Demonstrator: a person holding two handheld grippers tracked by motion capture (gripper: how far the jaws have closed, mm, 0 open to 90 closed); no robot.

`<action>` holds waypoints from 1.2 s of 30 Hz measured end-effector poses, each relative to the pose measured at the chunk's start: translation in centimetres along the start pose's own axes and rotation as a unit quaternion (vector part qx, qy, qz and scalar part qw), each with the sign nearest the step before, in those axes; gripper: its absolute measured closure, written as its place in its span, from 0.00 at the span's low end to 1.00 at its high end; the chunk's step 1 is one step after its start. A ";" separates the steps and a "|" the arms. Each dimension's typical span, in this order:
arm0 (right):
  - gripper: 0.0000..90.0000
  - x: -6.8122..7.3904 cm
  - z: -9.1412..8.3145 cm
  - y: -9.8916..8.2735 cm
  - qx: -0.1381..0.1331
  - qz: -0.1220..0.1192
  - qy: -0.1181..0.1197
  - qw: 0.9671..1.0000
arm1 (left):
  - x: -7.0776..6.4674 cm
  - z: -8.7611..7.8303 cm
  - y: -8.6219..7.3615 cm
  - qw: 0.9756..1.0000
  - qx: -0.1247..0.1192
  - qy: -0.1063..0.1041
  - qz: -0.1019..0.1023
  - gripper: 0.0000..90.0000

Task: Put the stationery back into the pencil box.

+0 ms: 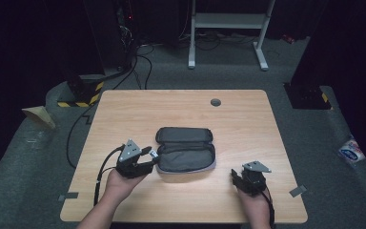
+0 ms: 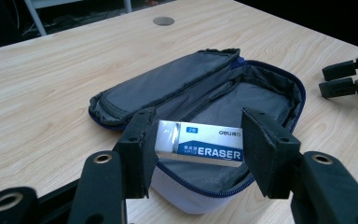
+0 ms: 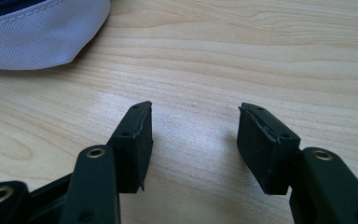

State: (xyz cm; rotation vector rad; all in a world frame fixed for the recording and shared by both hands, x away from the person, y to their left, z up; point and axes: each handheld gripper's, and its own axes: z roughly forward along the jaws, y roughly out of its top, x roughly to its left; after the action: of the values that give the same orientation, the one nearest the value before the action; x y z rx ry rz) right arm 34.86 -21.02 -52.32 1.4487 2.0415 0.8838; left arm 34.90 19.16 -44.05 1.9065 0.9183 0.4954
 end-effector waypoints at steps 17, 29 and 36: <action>0.50 0.0 0.0 0.0 0.000 0.000 0.000 1.000 | 0.4 3.3 0.4 0.999 0.025 -0.021 0.011 0.52; 0.50 0.0 0.0 0.0 -0.001 -0.001 0.000 1.000 | 0.7 5.9 -0.3 0.997 0.067 -0.031 0.012 0.52; 0.50 0.0 0.0 0.0 0.000 -0.001 0.001 1.000 | 0.7 7.0 -0.7 0.995 0.090 -0.035 0.011 0.52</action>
State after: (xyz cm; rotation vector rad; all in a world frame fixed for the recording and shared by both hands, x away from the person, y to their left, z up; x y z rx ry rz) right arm 34.87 -21.00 -52.32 1.4462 2.0432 0.8862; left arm 39.70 15.94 -48.05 2.0851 0.9235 0.3662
